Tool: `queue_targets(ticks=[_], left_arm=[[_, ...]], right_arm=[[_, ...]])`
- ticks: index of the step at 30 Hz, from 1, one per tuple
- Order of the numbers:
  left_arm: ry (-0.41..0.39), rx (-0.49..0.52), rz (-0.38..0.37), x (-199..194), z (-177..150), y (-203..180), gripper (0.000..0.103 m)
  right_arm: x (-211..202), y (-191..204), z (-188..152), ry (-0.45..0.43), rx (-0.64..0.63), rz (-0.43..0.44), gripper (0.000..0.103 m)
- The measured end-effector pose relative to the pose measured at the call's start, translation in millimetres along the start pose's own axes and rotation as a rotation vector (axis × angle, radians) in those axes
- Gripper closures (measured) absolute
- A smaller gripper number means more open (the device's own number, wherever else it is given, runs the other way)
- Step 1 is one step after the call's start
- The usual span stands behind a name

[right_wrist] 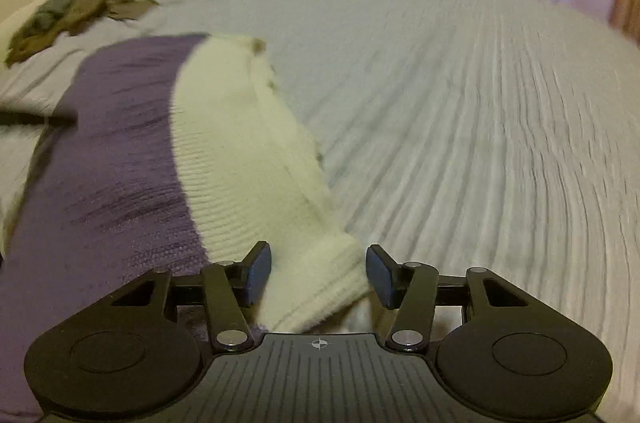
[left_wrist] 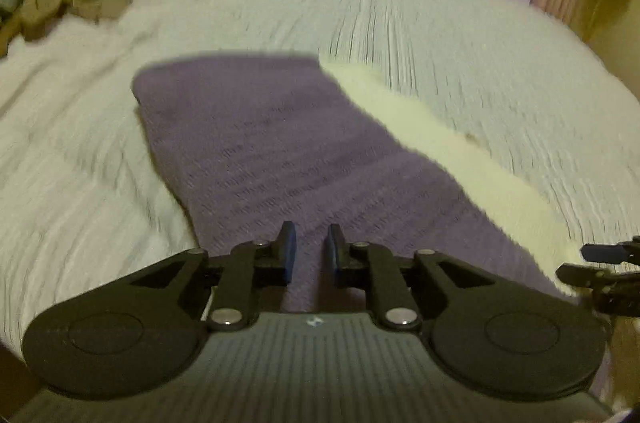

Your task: Fold clothes

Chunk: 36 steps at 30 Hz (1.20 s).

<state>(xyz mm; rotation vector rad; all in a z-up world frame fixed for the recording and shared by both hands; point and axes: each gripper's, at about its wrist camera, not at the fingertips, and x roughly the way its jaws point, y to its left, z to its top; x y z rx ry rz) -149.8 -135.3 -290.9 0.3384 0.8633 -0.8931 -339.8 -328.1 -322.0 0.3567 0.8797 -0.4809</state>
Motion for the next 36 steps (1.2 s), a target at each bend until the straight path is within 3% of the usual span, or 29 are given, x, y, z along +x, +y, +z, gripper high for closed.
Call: queue_targets(ticks=[2,5,6,9,13,17,21,27,29,36], left_arm=[[0.084,0.014,0.011,-6.6,3.3,-11.5,0.088],[0.214,-0.065,-0.034,-33.3,11.3,-22.0,0.088],[0.257,-0.095,-0.052,-43.0,14.1,-25.1,0.088],[0.354,-0.17,-0.091,-75.6,24.0,-34.6,0.088],[0.3,-0.193,-0.036,-123.1,36.1,-45.1,0.088],[0.225,-0.313,0.074,-138.3,27.7,-46.0,0.088],[0.187,-0.444,0.122,-123.0,6.2,-48.1,0.088],[0.126,-0.54,0.118,-95.4,-9.9,-51.0,0.088],[0.101,-0.54,0.116,-86.0,-13.5,-48.4,0.088],[0.066,-0.594,0.108,-63.2,-26.9,-30.8,0.088]], right_arm=[[4.0,-0.7,13.4,0.11,0.012,-0.007,0.051],[-10.4,0.5,36.4,0.249,0.052,-0.04,0.05],[-21.9,4.5,46.4,0.272,0.052,-0.037,0.051],[-73.5,13.6,67.2,0.216,0.034,0.052,0.05],[-117.1,14.1,99.1,0.118,0.038,0.237,0.051],[-105.3,-13.9,104.9,0.093,0.089,0.415,0.051],[-58.2,-39.3,105.0,0.123,0.036,0.53,0.051],[15.5,-57.4,117.2,0.141,0.024,0.623,0.052],[38.0,-57.9,120.9,0.135,0.009,0.648,0.066],[100.0,-54.8,128.7,0.152,0.052,0.717,0.066]])
